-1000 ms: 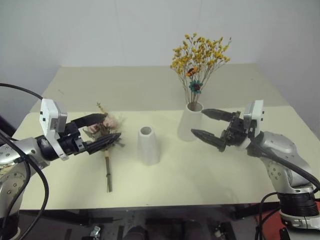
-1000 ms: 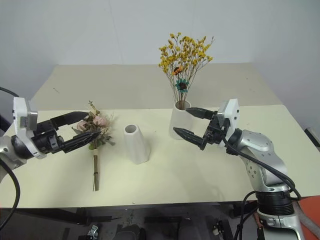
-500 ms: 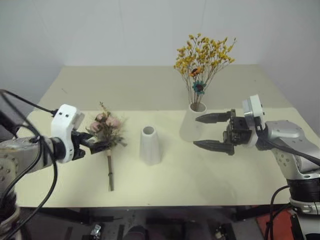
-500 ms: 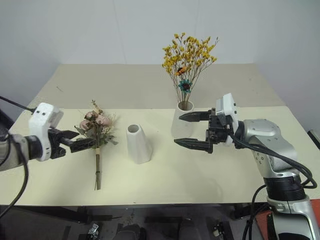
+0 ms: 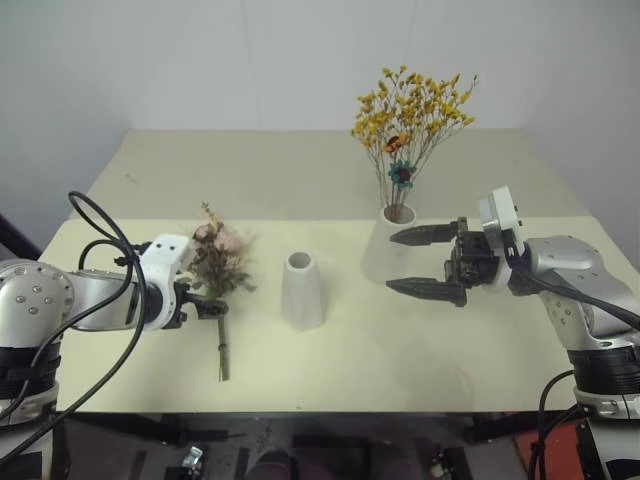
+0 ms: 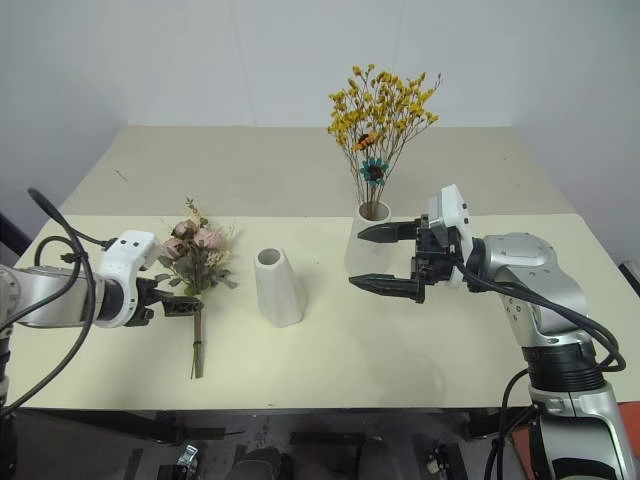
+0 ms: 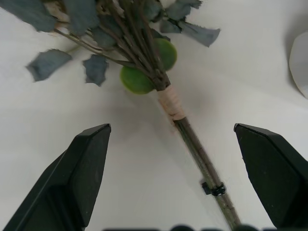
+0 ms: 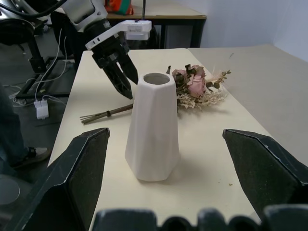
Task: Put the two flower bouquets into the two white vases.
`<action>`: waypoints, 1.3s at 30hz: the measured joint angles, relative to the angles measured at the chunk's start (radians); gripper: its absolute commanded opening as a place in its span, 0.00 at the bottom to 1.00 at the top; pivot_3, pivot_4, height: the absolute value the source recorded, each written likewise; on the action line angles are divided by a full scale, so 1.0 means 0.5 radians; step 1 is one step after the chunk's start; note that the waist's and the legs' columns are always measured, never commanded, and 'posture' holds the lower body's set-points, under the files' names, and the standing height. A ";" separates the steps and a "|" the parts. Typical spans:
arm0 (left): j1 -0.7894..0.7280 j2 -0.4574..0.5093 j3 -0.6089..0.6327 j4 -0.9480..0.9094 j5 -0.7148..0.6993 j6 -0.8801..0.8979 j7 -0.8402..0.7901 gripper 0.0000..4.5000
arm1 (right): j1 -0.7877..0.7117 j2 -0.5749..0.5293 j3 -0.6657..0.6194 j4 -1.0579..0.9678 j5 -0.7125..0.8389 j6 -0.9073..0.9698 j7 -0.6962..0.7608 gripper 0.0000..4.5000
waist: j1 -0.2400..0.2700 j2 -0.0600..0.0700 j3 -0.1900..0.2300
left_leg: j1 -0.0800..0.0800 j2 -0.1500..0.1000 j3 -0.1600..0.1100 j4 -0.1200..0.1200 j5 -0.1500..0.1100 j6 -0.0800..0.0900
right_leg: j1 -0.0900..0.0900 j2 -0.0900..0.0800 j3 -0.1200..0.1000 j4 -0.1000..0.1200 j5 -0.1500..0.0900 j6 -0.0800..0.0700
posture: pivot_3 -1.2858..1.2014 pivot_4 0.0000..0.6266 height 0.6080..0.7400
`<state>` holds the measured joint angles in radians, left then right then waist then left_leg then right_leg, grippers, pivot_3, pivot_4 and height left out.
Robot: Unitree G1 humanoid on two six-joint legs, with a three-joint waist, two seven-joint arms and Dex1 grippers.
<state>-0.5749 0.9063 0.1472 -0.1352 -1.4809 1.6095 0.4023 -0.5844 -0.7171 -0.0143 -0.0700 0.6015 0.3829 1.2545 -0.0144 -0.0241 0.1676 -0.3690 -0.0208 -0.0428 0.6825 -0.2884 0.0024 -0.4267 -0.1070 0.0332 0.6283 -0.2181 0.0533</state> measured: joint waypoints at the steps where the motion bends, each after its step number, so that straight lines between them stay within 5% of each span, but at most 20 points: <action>1: -0.002 -0.024 -0.020 0.008 -0.023 0.000 0.033 1.00 | 0.000 0.001 0.000 0.000 0.000 -0.001 0.000 0.99 | 0.000 0.000 0.000 | 0.000 0.000 0.000 0.000 0.000 0.000 | 0.000 0.000 0.000 0.000 0.000 0.000 | 0.52 0.24 1.00; 6: -0.016 -0.225 -0.058 0.220 -0.027 -0.001 0.308 1.00 | -0.002 0.003 -0.006 0.000 0.001 -0.002 0.000 0.99 | -0.002 0.000 0.000 | 0.000 -0.001 0.000 0.000 0.001 -0.002 | -0.001 0.000 0.000 0.001 0.000 0.000 | 0.52 0.24 1.00; 9: -0.059 -0.288 -0.047 0.280 -0.012 -0.001 0.406 0.87 | -0.003 0.003 -0.009 -0.003 0.002 -0.002 -0.001 1.00 | 0.002 0.000 0.000 | 0.001 -0.002 0.000 0.000 0.001 -0.002 | 0.001 0.000 0.000 0.001 0.000 0.000 | 0.52 0.24 1.00; 22: -0.131 -0.324 0.064 0.368 0.220 0.000 0.477 0.03 | -0.003 0.003 -0.018 -0.009 0.006 -0.002 -0.015 1.00 | 0.001 0.000 0.000 | 0.000 -0.003 -0.001 0.000 0.002 -0.003 | 0.000 -0.001 0.000 0.001 0.000 0.000 | 0.52 0.24 1.00; 30: -0.149 -0.324 0.163 0.303 0.388 -0.021 0.375 0.02 | -0.003 0.003 -0.019 -0.009 0.014 -0.002 -0.009 1.00 | 0.001 0.000 0.000 | -0.001 -0.003 0.000 0.000 0.002 -0.004 | -0.001 -0.001 0.000 0.000 0.000 0.000 | 0.52 0.24 1.00; 39: -0.006 -0.356 0.345 -0.375 0.831 -0.979 -0.456 0.02 | 0.013 0.007 -0.025 -0.014 0.015 -0.004 -0.037 1.00 | 0.003 -0.001 0.000 | -0.002 -0.002 0.002 -0.003 0.008 -0.014 | 0.000 -0.002 -0.001 -0.004 0.000 0.000 | 0.52 0.24 1.00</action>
<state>-0.5779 0.7283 0.3196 -0.3225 -1.0653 1.1201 0.1743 -0.5781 -0.7138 -0.0269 -0.0770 0.6092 0.3809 1.2361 -0.0129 -0.0244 0.1678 -0.3699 -0.0219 -0.0419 0.6809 -0.2844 -0.0046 -0.4266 -0.1079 0.0329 0.6262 -0.2180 0.0531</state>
